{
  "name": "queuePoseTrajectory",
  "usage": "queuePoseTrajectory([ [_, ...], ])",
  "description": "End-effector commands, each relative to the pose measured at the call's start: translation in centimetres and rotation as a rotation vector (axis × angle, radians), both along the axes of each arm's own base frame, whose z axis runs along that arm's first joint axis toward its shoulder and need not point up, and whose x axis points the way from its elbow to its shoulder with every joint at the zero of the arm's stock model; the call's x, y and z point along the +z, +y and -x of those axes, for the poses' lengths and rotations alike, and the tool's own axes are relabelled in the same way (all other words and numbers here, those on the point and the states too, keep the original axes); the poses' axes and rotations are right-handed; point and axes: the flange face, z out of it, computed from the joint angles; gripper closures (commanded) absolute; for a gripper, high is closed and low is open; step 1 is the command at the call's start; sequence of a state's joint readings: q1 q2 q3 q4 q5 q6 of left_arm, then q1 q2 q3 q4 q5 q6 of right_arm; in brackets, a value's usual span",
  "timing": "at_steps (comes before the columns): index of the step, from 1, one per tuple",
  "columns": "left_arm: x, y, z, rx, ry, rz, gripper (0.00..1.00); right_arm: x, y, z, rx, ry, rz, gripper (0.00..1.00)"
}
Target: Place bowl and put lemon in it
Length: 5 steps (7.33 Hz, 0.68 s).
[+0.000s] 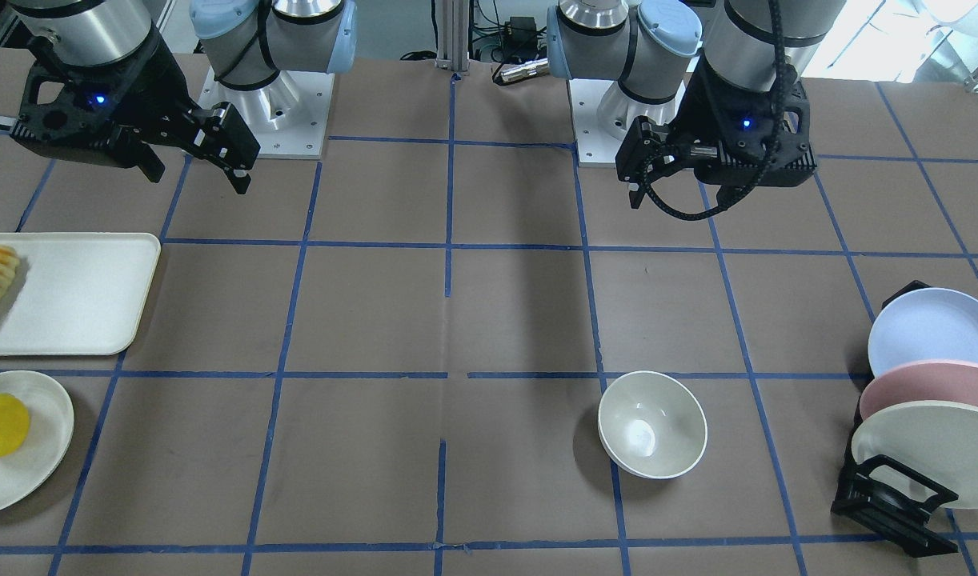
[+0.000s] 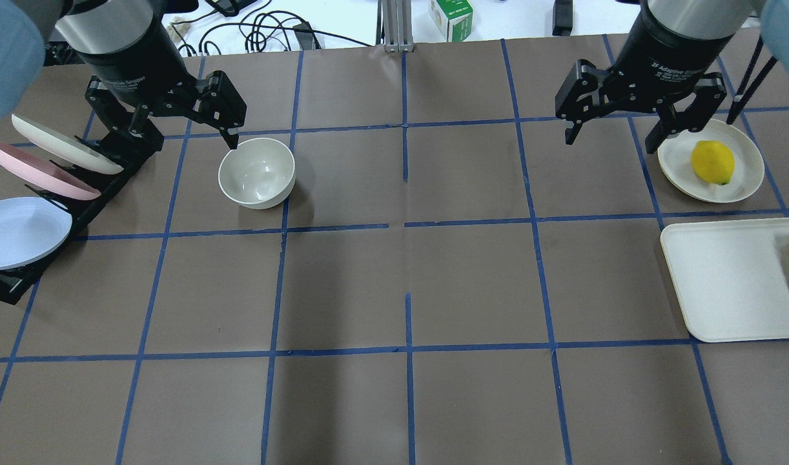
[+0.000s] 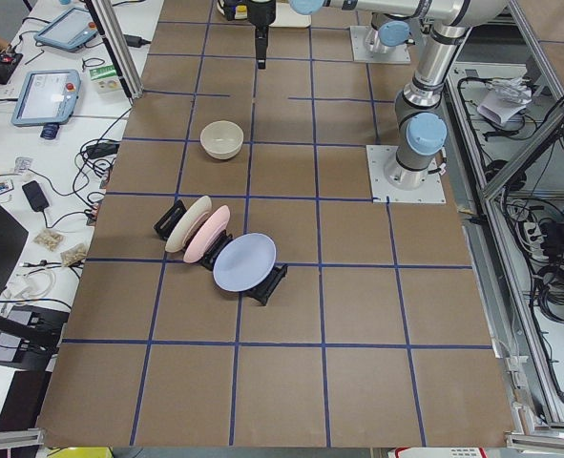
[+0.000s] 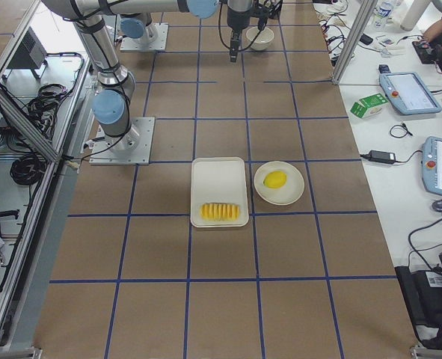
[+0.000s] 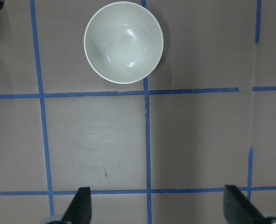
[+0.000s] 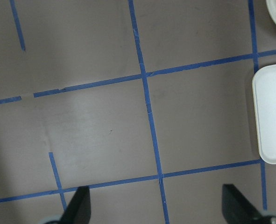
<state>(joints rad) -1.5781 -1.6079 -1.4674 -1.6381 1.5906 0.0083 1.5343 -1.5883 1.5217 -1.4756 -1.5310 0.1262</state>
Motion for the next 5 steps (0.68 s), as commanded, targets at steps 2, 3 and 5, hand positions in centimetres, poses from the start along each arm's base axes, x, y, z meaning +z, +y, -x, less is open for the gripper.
queuePoseTrajectory([
  [2,-6.4,-7.3,-2.9,0.023,0.004,0.006,0.0,-1.8,-1.5,0.2,0.015,0.0,-0.026,0.0],
  [3,-10.8,-10.5,-3.8,0.004,-0.002,0.009,0.0,-2.9,-2.9,1.5,-0.009,-0.002,-0.03,0.0],
  [5,-18.3,-14.9,-10.2,0.018,0.015,-0.028,0.0,-4.2,-4.9,9.3,-0.118,-0.013,-0.043,0.0],
])
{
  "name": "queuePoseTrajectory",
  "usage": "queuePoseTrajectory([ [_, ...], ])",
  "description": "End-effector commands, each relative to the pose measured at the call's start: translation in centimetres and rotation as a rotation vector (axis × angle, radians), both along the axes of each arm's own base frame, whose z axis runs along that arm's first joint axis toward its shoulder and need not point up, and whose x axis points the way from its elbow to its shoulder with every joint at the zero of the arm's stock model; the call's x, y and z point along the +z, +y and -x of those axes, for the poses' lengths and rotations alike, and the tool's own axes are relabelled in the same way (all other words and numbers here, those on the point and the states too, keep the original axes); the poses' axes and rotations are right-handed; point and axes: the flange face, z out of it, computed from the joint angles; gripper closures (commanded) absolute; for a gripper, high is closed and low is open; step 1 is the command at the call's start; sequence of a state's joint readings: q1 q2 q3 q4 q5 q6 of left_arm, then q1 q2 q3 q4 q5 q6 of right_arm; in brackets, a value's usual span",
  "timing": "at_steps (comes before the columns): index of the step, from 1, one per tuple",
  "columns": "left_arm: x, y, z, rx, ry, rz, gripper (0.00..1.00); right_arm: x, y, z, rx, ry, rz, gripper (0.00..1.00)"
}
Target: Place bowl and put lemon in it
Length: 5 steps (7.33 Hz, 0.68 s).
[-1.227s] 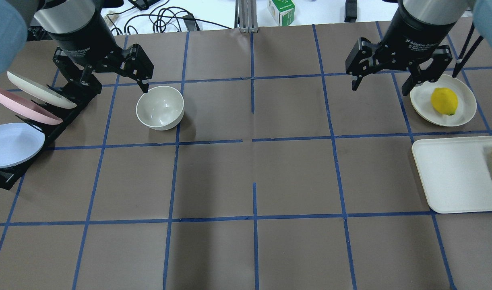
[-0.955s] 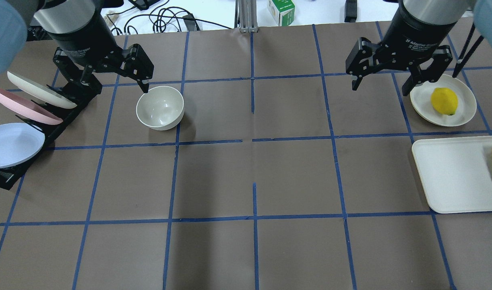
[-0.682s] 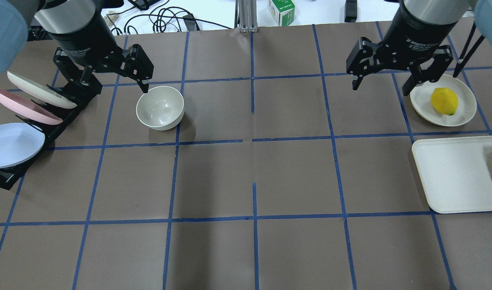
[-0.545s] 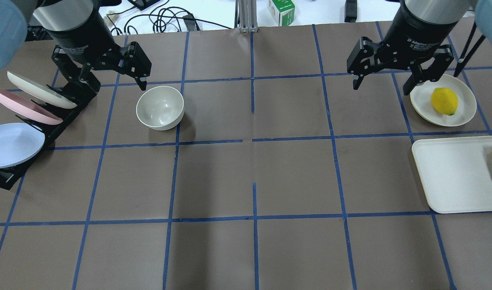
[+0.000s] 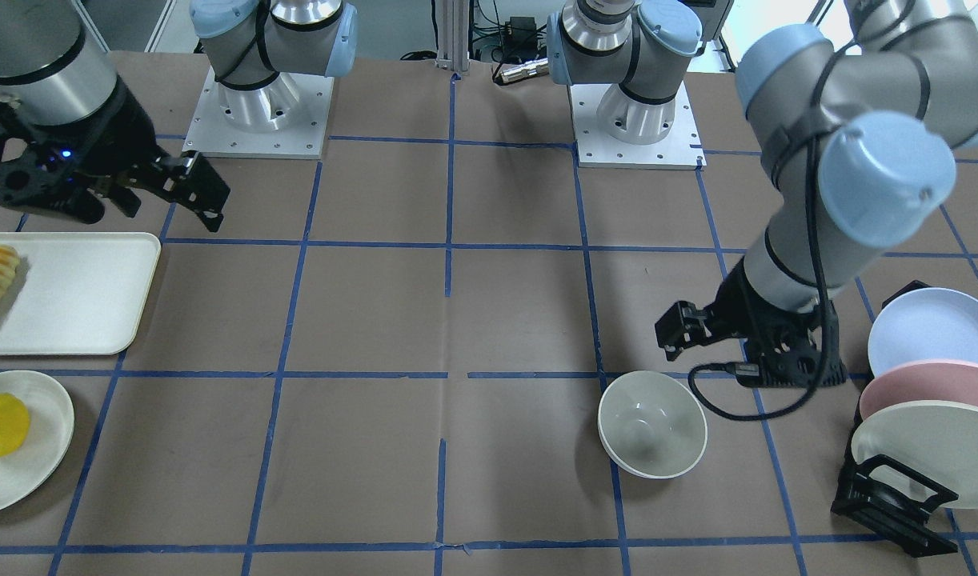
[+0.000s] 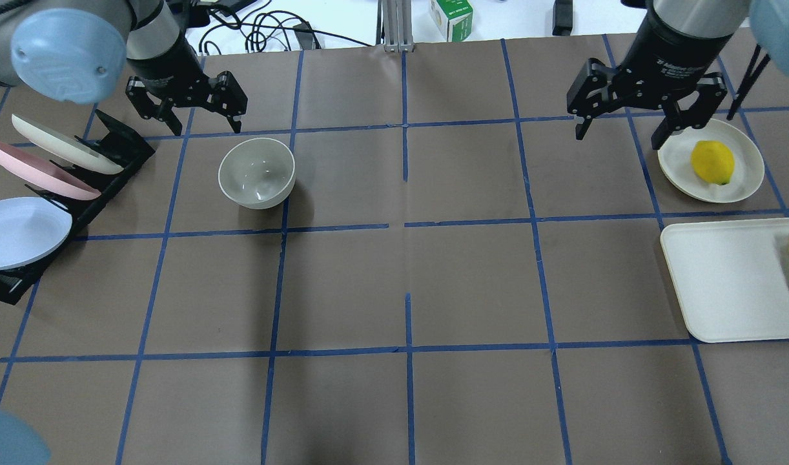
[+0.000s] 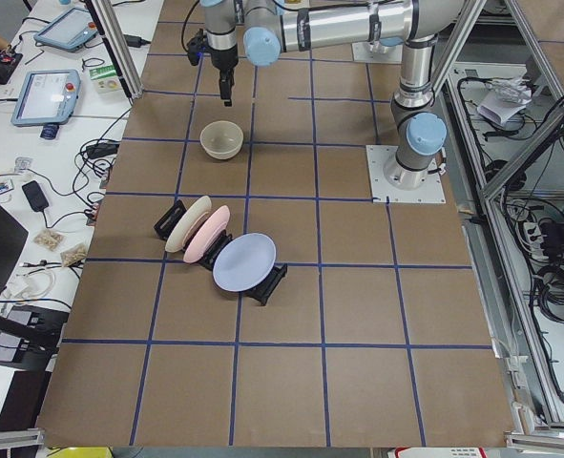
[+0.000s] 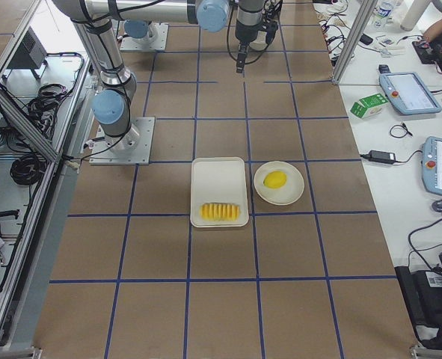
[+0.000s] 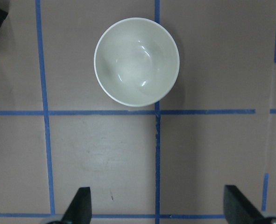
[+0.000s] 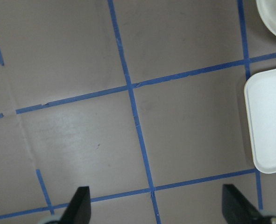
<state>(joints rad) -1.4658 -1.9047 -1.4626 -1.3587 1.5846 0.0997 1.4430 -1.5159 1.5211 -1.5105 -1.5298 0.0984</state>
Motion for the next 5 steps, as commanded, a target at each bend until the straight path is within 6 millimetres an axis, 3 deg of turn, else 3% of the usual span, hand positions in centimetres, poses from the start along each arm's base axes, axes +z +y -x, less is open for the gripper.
queuePoseTrajectory([
  [1,-7.9,-3.2,-3.5,-0.008,0.011,-0.047,0.0,-1.9,-3.2,8.1,0.02,0.001,0.056,0.0],
  [2,-10.4,-3.8,-3.5,-0.011,0.018,-0.043,0.0,-4.4,-5.5,11.8,0.103,0.026,0.084,0.0],
  [3,-13.5,-3.6,-3.5,-0.016,0.019,-0.054,0.0,-6.7,-6.3,16.9,0.147,0.038,0.061,0.0],
  [4,-14.9,-3.3,-3.4,-0.019,0.017,-0.031,0.0,-7.7,-6.3,20.1,0.165,0.044,0.057,0.0],
  [5,-16.6,-3.0,-3.4,-0.011,0.018,-0.04,0.01,-8.5,-6.2,21.2,0.149,0.057,0.03,0.0],
])
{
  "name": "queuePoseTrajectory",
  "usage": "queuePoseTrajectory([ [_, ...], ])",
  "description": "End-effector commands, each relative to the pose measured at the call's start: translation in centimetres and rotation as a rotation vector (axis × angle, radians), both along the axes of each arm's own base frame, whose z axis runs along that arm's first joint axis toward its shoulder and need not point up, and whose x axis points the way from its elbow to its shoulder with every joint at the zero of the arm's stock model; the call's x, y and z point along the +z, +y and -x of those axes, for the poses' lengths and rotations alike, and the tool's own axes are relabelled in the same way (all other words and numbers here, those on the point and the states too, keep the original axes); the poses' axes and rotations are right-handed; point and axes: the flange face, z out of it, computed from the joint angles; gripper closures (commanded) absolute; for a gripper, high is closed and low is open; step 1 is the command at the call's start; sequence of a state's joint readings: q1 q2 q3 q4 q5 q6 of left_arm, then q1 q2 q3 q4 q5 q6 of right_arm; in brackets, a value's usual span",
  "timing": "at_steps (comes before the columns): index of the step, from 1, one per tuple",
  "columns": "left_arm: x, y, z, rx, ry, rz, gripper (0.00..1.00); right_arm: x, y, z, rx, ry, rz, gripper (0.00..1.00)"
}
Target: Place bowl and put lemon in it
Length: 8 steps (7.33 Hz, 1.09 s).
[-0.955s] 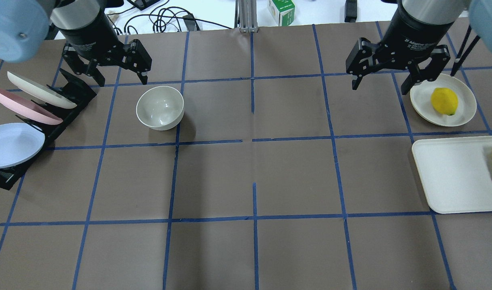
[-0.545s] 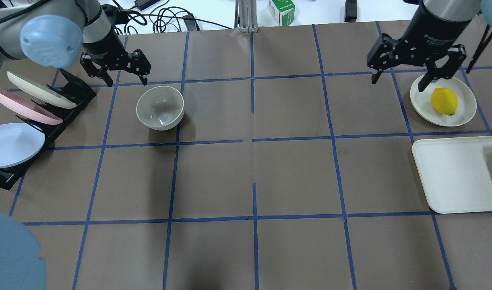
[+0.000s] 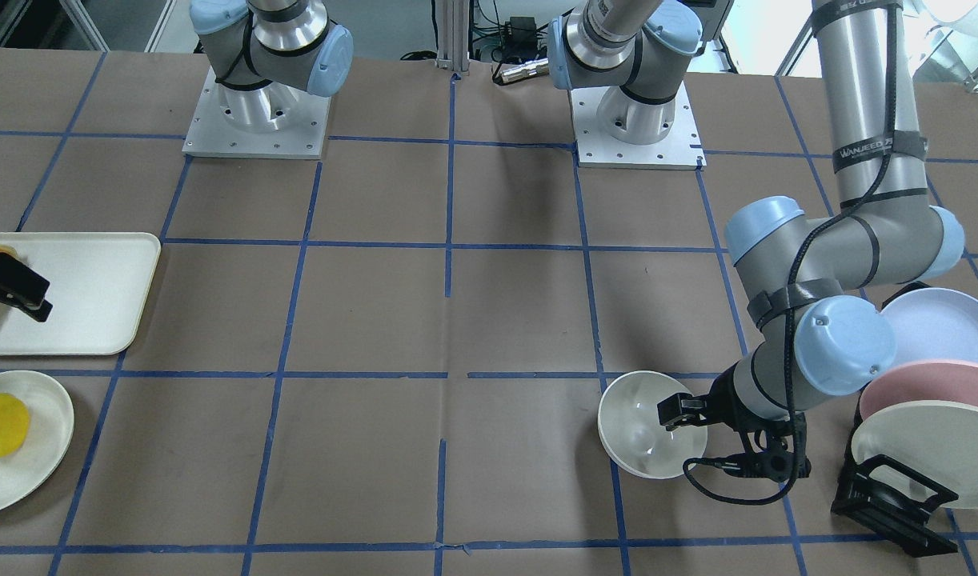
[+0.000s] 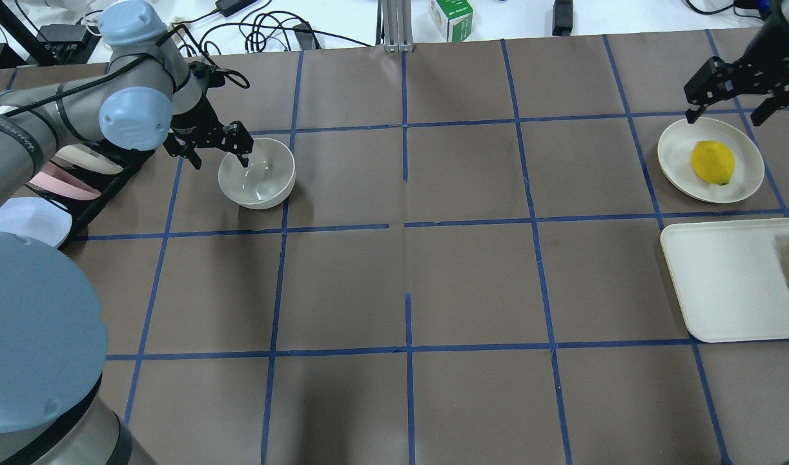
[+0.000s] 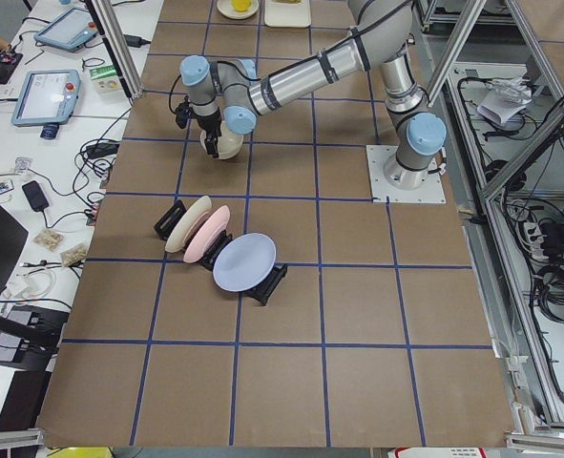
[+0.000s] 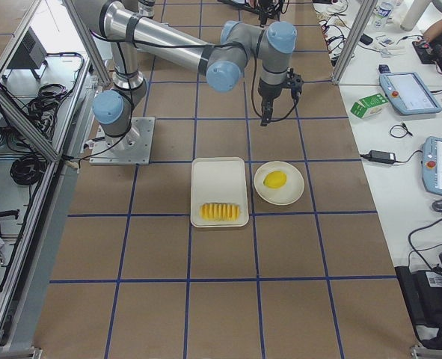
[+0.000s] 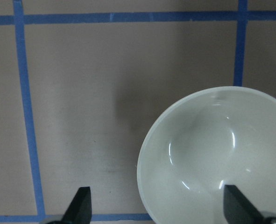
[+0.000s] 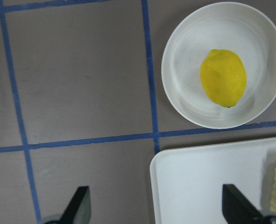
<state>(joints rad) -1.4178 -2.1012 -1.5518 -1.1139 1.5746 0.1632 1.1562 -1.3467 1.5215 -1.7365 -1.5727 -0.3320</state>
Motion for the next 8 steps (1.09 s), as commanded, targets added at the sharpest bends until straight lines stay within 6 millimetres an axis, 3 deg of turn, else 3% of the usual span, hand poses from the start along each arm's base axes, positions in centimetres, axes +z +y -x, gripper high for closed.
queuePoseTrajectory([
  [1,-3.3,0.4,0.1,0.018,0.001,0.0,0.19,-3.1,-0.7,3.9,0.018,0.055,-0.055,0.0],
  [3,-3.4,0.4,0.2,0.02,0.004,0.0,0.9,-7.8,-4.0,5.5,0.101,0.074,0.003,0.0],
  [4,-2.8,0.3,0.3,0.028,0.051,0.014,1.0,-9.1,-4.9,6.0,0.172,0.087,0.023,0.0],
  [6,-2.4,0.4,0.3,0.033,0.085,0.018,1.0,-11.8,-6.3,6.6,0.194,0.094,0.039,0.0],
  [7,-0.9,0.2,0.2,0.037,0.079,0.037,1.0,-14.0,-7.1,6.8,0.198,0.07,0.032,0.0],
  [8,0.1,0.6,1.3,0.061,0.089,0.02,1.0,-16.1,-7.8,7.4,0.198,0.075,0.046,0.0],
])
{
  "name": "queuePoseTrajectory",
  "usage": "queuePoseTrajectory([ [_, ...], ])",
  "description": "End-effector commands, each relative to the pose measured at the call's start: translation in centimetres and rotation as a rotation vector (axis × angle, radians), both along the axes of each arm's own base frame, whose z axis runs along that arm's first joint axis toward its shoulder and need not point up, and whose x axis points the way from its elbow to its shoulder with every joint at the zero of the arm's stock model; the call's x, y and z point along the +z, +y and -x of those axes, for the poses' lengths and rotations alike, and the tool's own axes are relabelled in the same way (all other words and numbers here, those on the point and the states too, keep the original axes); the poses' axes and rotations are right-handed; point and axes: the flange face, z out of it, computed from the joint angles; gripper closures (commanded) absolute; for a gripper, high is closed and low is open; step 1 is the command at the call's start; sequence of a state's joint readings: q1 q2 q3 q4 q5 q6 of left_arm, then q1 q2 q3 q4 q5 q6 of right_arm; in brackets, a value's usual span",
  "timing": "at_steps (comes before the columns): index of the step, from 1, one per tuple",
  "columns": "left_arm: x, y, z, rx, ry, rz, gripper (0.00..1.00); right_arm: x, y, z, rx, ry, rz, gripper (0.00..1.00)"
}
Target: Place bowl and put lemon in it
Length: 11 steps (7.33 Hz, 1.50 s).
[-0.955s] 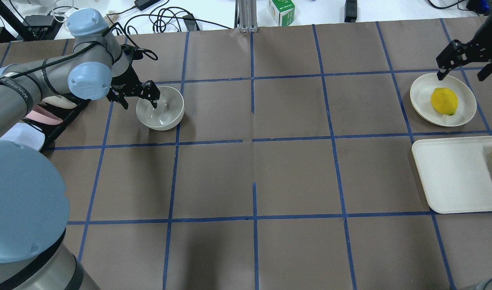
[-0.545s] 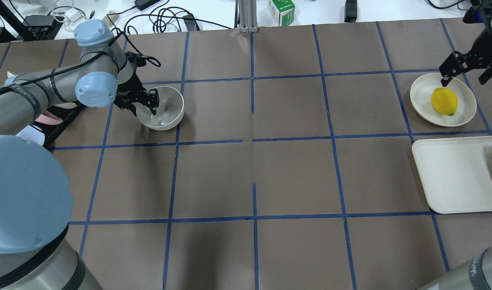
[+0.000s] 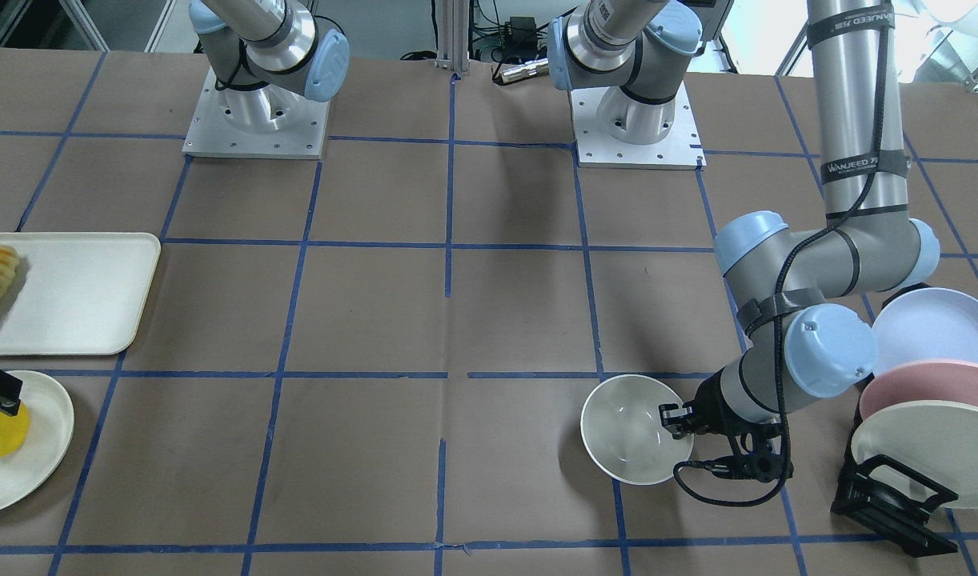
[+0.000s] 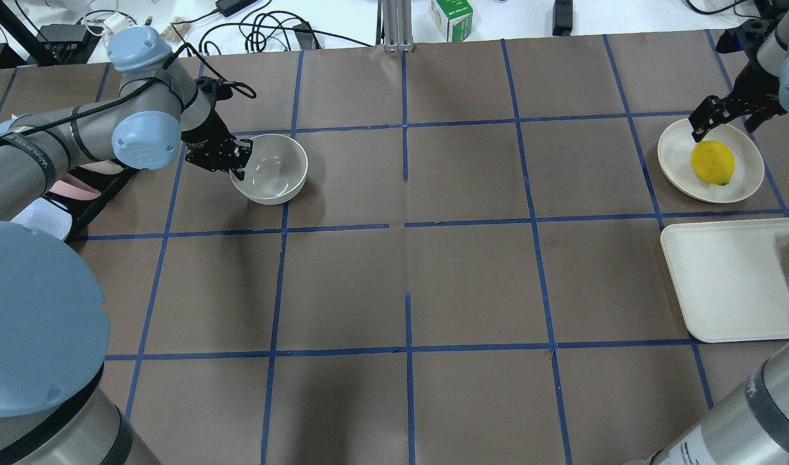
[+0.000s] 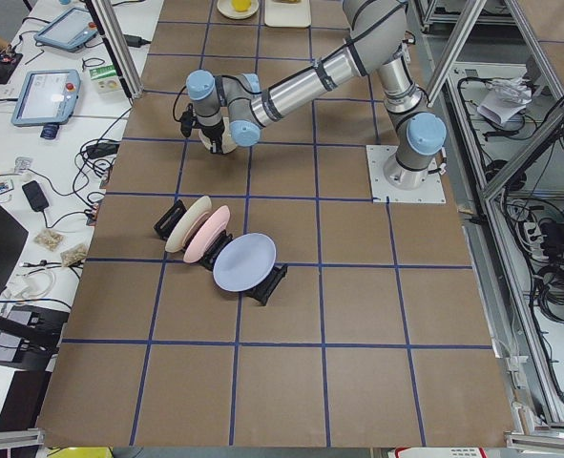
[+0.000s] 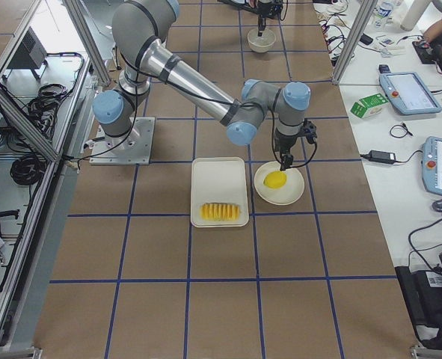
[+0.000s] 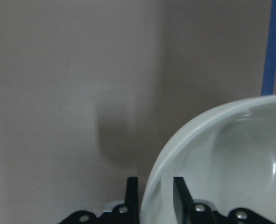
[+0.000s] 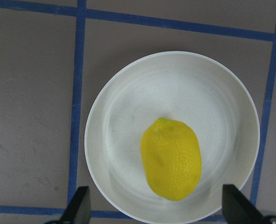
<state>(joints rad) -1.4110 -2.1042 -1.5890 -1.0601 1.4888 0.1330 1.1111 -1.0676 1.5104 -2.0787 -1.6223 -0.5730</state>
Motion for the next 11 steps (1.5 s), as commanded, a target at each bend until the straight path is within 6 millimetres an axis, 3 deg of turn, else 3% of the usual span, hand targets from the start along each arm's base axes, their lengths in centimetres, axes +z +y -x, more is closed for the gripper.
queuePoseTrajectory([
  [1,2.5,0.8,2.4,0.038,0.066,-0.002,1.0,-3.8,-1.2,0.7,0.028,-0.003,0.009,0.0],
  [2,3.1,2.1,4.6,0.053,0.143,-0.018,1.0,-4.0,-1.2,0.8,0.051,0.0,0.003,0.0],
  [4,2.6,6.1,13.2,-0.001,0.194,-0.015,1.0,-5.0,-1.2,1.2,0.051,0.002,-0.005,0.0],
  [5,2.1,7.9,18.1,0.027,0.193,0.029,1.0,-5.6,-1.1,1.2,0.05,0.005,-0.007,0.0],
  [6,2.0,9.6,21.8,0.056,0.196,0.072,1.0,-6.0,-1.1,1.3,0.05,0.005,-0.014,0.0],
  [7,0.5,10.7,22.7,0.052,0.184,0.058,1.0,-6.6,-1.0,1.8,0.041,0.001,-0.024,0.0],
  [8,-0.5,11.5,22.7,0.055,0.177,0.046,1.0,-6.9,-0.7,2.7,0.024,-0.006,-0.032,0.13],
  [9,-1.0,11.5,22.7,0.05,0.175,0.05,1.0,-7.0,-0.5,2.6,0.015,-0.01,-0.042,0.67],
  [10,-1.4,11.3,22.5,0.047,0.146,0.054,1.0,-7.1,-0.3,2.5,0.014,-0.018,-0.06,1.0],
  [11,-2.0,11.3,22.4,0.061,0.138,0.043,1.0,-6.9,0.1,2.4,0.012,-0.035,-0.092,1.0],
])
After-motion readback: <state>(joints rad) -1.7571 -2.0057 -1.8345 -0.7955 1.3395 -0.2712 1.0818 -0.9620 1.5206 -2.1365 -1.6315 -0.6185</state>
